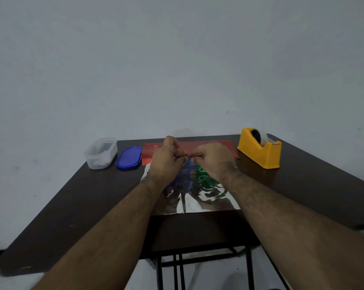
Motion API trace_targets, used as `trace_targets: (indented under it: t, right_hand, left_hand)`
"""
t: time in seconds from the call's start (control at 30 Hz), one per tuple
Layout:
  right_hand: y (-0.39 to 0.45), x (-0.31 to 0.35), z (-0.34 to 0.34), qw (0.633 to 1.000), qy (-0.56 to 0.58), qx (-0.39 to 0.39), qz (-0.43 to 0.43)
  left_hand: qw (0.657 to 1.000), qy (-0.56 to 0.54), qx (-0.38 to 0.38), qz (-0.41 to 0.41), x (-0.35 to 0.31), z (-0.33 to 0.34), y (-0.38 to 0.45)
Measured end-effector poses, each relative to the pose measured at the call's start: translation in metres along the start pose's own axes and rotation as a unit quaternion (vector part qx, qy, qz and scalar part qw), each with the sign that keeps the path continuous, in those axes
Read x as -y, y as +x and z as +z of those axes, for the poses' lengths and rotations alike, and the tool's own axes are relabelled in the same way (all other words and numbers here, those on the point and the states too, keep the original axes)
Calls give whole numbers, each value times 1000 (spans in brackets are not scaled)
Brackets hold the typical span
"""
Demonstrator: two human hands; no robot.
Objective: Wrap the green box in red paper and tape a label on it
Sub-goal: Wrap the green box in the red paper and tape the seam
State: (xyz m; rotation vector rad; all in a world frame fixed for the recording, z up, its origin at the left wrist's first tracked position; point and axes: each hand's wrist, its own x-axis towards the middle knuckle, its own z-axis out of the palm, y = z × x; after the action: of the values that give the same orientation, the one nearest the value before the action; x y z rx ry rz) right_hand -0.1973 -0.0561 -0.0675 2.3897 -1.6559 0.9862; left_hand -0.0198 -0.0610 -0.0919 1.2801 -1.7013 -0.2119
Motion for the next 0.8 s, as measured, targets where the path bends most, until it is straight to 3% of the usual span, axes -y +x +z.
trace_targets:
  t: [0.33, 0.5, 0.8]
  right_hand:
    - [6, 1, -13, 983, -175, 8, -47]
    - [9, 9, -14, 983, -157, 37, -86]
    - [-2, -1, -14, 976, -201, 35, -70]
  left_hand:
    - [1000, -7, -4, -10, 0, 1, 0]
    - [1000, 1, 3, -10, 0, -1, 0]
    - [1000, -12, 0, -14, 0, -1, -1]
